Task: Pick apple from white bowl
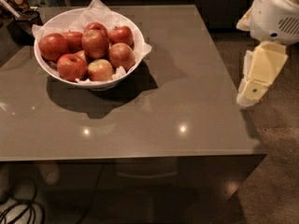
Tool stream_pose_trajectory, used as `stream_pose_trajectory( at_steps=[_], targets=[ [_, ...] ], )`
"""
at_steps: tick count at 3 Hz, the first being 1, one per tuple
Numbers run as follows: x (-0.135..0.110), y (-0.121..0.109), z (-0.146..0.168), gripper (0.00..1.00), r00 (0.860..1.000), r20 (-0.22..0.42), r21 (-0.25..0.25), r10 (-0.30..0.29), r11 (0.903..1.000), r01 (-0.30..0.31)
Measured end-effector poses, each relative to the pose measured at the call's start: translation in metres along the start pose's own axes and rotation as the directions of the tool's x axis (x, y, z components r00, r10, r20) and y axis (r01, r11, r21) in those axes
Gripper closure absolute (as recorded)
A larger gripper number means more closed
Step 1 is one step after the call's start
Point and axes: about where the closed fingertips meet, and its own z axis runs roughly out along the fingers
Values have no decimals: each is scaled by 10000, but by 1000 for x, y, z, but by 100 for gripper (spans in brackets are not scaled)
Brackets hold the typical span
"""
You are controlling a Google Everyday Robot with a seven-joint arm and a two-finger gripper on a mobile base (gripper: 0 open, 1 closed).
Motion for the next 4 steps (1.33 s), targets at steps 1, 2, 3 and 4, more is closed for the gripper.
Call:
stream_pose_trajectory(
  at_steps=[1,2,3,4],
  targets=[
    [-44,-17,7,0,9958,-264,13,-878,9961,879],
    [-44,-17,7,0,9958,-261,16,-878,9961,879],
    [-83,-29,2,0,9870,199,251,-1595,9870,1590],
    [-131,-50,3,0,9699,407,292,-2402,9705,2391]
  ],
)
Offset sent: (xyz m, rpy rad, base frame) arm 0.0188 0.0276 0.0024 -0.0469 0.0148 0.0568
